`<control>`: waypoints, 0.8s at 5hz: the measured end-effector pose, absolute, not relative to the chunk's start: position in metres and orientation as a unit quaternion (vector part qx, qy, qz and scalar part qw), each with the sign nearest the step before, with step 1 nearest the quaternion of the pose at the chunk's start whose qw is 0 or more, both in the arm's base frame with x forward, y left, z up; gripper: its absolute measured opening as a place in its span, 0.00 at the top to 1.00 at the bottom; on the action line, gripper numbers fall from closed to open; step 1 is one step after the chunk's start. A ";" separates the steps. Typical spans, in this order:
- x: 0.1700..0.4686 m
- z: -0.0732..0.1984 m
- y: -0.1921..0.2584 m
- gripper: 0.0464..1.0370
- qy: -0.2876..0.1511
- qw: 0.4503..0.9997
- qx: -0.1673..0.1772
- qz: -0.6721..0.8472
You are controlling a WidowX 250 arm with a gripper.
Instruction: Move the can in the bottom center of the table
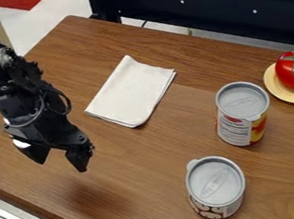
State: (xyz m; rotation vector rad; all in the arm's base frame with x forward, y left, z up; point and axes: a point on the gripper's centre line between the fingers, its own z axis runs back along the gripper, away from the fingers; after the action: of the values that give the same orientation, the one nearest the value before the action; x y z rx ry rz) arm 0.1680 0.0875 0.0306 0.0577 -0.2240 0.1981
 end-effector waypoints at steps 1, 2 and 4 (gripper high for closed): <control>0.166 0.028 0.084 0.04 -0.107 0.988 0.027 0.104; 0.172 0.027 0.071 0.04 -0.121 0.979 0.043 0.157; 0.196 0.045 0.048 0.04 -0.085 0.970 0.035 0.227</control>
State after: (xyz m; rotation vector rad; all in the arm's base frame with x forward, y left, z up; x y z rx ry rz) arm 0.1962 0.0484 0.0454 0.0702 -0.1710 0.4579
